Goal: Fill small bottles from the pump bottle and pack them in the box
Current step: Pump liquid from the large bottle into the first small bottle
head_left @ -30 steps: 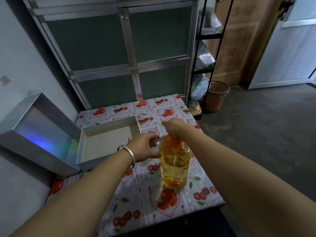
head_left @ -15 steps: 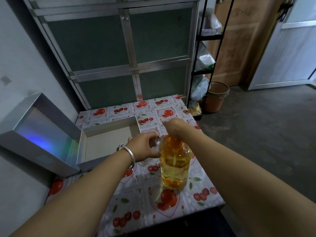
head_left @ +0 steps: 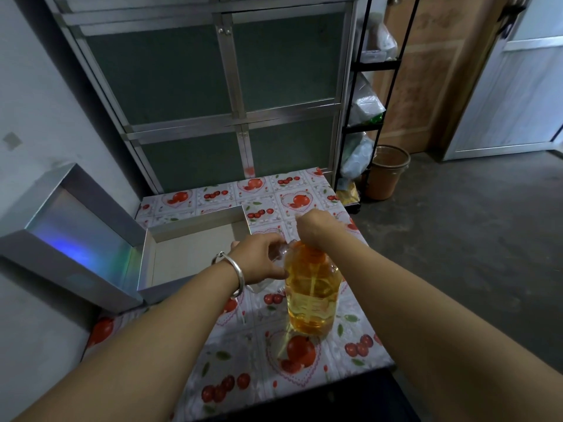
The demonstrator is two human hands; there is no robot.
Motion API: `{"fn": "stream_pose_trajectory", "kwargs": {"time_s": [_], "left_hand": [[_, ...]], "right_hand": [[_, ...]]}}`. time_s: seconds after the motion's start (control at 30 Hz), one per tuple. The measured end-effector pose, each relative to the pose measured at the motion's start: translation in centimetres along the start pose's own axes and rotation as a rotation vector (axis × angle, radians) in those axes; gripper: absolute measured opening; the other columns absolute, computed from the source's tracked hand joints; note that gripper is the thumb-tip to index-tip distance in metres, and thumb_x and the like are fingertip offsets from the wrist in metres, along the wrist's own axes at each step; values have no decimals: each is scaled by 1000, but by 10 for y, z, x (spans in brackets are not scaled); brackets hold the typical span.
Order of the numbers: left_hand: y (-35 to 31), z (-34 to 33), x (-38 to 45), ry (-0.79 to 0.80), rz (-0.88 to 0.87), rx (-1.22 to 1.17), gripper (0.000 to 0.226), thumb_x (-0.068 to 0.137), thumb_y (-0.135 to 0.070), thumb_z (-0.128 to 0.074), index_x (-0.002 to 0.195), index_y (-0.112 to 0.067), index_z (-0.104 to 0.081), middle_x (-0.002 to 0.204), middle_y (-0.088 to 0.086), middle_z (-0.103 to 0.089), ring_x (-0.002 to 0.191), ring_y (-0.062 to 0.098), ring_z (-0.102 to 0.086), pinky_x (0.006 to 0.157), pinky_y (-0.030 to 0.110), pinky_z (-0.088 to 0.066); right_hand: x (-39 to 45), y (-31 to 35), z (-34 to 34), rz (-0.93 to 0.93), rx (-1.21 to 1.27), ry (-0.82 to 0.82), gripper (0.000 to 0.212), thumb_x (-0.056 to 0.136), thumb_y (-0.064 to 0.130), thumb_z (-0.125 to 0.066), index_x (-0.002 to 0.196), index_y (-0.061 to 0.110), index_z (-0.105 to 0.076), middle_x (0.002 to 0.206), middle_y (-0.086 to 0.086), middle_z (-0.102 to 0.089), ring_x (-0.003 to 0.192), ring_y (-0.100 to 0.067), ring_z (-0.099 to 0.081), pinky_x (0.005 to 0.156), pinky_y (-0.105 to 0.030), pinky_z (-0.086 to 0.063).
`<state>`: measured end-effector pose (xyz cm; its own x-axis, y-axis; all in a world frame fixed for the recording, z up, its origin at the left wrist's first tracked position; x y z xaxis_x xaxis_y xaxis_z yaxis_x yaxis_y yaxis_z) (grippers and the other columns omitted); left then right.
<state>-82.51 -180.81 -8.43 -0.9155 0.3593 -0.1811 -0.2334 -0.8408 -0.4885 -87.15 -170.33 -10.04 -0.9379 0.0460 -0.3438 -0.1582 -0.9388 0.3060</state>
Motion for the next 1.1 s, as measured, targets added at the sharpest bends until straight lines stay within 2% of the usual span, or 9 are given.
{"fn": "stream_pose_trajectory", "kwargs": {"time_s": [0.17,0.23,0.33,0.47,0.57,0.67,0.87,1.0,1.1], "left_hand": [[3,0,-3,-11,-2,8,33,69,-34,-75,94,-27,-55,76,-18,-50,81,12,-52,93,45,-45],[2,1,-4,-14,-8,9,34,69,-34,-75,96,-26,-56,77,-18,-50,82,12,-52,92,43,-46],[0,3,-3,-14,-13,-9,38,70,-32,-76,102,-21,-58,82,-12,-53,85,15,-54,87,38,-49],[0,-1,-3,-10,-3,3,38,69,-34,-75,101,-24,-57,82,-12,-53,88,17,-55,93,45,-45],[0,-2,-4,-6,-1,-8,35,69,-33,-75,96,-27,-54,77,-18,-49,84,15,-53,88,39,-47],[-3,1,-6,-18,-21,-19,34,71,-31,-76,96,-23,-54,78,-15,-50,78,11,-51,74,27,-45],[-1,-1,-3,-8,-8,-8,36,69,-33,-76,98,-25,-56,81,-13,-52,86,16,-55,89,41,-48],[0,0,-5,-10,-1,-17,37,69,-31,-77,98,-24,-57,82,-13,-54,84,14,-55,87,38,-50],[-2,3,-6,-13,-9,-38,43,70,-28,-77,108,-18,-58,91,-6,-57,87,14,-56,84,32,-51]], "right_hand": [[-4,5,-2,39,-31,46,47,99,20,-30,146,18,-30,142,-15,-41,127,-35,-42,108,-54,-32],[-7,7,-2,47,59,108,46,100,18,-31,145,12,-30,145,-16,-39,128,-35,-43,107,-49,-37],[-7,8,1,35,8,67,51,97,12,-36,147,18,-27,140,-16,-42,122,-34,-47,104,-48,-41],[3,1,-2,1,-14,-20,46,93,17,-35,139,21,-41,125,-10,-52,107,-29,-51,102,-48,-37],[-2,5,-4,27,-19,38,48,97,21,-32,145,21,-32,140,-14,-44,123,-33,-44,107,-53,-33],[-11,11,-1,82,20,122,50,101,14,-31,149,16,-19,151,-13,-30,135,-33,-34,111,-46,-33],[1,1,-2,-3,-18,-16,45,94,21,-35,139,19,-40,121,-12,-53,99,-28,-50,101,-51,-39],[-3,7,-3,47,-54,56,48,97,17,-33,146,18,-30,141,-15,-42,125,-34,-44,107,-54,-34],[-7,13,-2,90,-43,126,52,97,7,-38,147,12,-23,144,-15,-39,126,-32,-44,104,-42,-41]]}}
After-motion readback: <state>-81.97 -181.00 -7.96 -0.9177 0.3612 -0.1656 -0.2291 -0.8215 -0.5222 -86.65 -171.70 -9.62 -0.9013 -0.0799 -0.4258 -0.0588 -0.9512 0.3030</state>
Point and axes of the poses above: each hand's wrist, its own x-axis towards the middle knuckle, its own z-axis out of the back of the hand, y = z × x, the point moved 10 cm from there along x, towards the middle knuckle
